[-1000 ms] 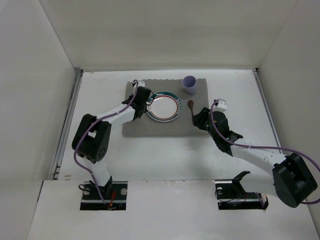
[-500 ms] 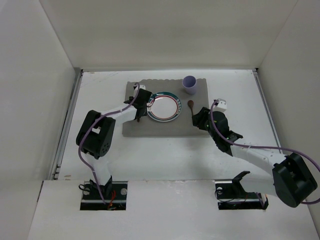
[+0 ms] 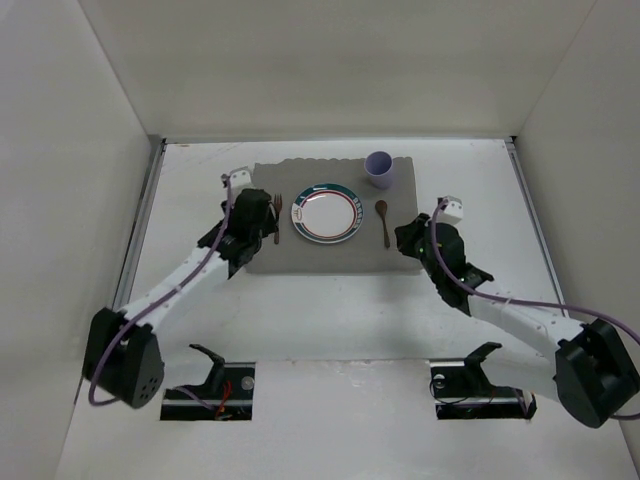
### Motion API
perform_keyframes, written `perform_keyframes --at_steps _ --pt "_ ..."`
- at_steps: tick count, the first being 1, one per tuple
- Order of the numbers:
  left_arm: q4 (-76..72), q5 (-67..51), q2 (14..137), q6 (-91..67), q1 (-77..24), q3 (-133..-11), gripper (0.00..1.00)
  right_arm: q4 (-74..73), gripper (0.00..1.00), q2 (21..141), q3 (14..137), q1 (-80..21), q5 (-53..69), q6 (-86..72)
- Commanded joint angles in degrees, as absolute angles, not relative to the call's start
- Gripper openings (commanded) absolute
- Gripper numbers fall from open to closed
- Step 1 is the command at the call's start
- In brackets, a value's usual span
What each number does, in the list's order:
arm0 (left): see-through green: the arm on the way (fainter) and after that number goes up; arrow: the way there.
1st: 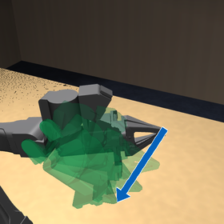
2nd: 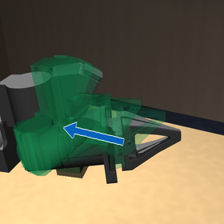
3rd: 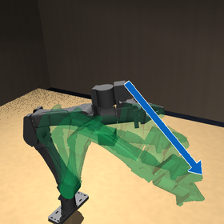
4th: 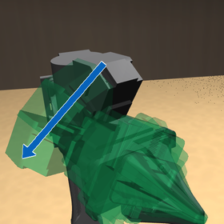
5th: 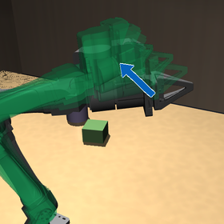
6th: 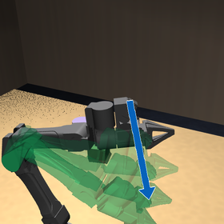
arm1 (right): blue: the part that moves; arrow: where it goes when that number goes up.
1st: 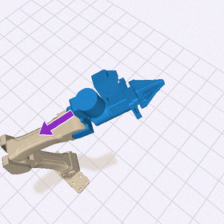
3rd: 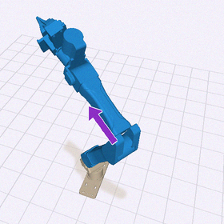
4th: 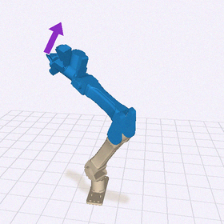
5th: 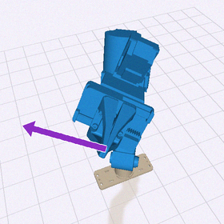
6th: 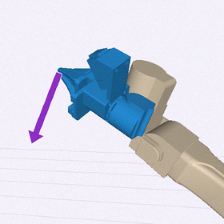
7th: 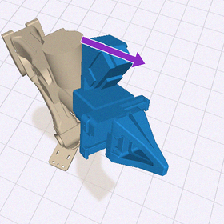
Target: Set the dinner table for one person
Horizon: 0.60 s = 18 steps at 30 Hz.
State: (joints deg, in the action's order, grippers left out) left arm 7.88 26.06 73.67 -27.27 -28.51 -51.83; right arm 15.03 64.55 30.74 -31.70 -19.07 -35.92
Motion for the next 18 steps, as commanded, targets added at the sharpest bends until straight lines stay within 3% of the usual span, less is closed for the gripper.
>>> perform_keyframes --at_steps 1,3,8,10,18 --pt "14.0 27.9 65.8 -34.1 -24.3 -46.6 0.46 17.1 0.12 59.3 28.6 -29.1 -23.3 -38.2" --pt "16.2 28.9 61.0 -36.0 -21.6 -43.6 0.47 17.5 0.15 55.9 26.7 -27.4 -23.5 -40.0" --pt "18.7 29.5 50.3 -41.1 -14.6 -35.5 0.51 18.9 0.46 46.3 21.4 -21.4 -23.7 -43.8" --pt "18.8 28.8 47.6 -42.4 -13.1 -33.1 0.53 18.5 0.54 44.5 20.9 -20.1 -23.3 -44.3" --pt "18.8 26.5 46.0 -43.9 -14.1 -33.0 0.53 19.4 0.63 46.7 20.7 -18.1 -21.3 -44.9"
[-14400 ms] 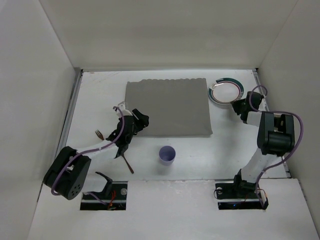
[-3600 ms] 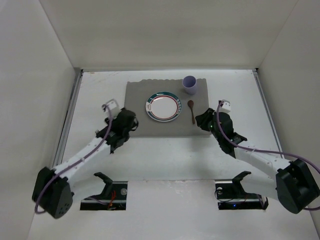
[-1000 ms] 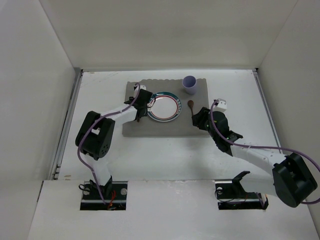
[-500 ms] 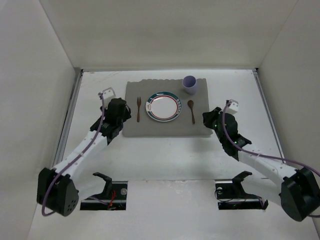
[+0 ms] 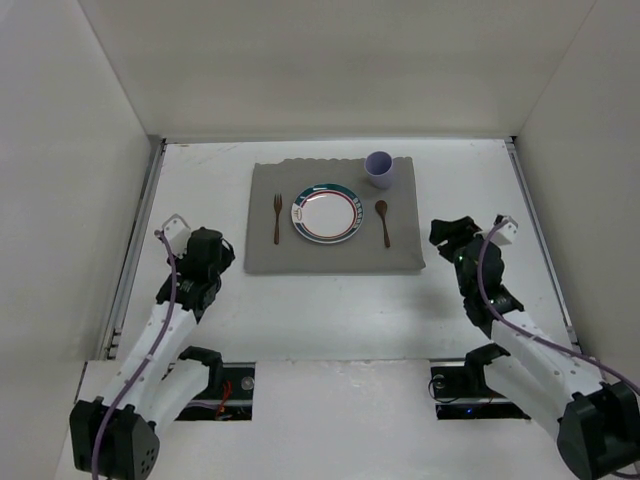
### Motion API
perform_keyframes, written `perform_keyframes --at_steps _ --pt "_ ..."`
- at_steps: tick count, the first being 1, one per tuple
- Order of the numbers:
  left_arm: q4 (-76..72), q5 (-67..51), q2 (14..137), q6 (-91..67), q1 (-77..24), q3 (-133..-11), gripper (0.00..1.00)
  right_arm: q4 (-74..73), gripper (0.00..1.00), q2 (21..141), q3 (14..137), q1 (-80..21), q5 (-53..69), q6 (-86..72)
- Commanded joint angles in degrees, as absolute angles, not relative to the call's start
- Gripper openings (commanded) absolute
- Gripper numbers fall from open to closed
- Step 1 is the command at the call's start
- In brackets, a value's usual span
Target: Set the dinner table for one person
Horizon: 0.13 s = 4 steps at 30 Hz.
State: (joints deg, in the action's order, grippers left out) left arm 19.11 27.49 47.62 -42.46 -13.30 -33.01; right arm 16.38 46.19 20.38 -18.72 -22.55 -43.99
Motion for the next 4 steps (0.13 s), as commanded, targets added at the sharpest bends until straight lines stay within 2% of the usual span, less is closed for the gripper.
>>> perform_keyframes --at_steps 1,4 --pt "18.8 26.3 46.0 -44.1 -14.4 -32.7 0.53 19.7 0.63 46.6 20.7 -18.0 -21.3 -44.8" --pt "19.4 25.9 47.2 -44.1 -14.7 -32.5 0.54 18.0 0.66 46.2 21.2 -17.7 -22.7 -44.0"
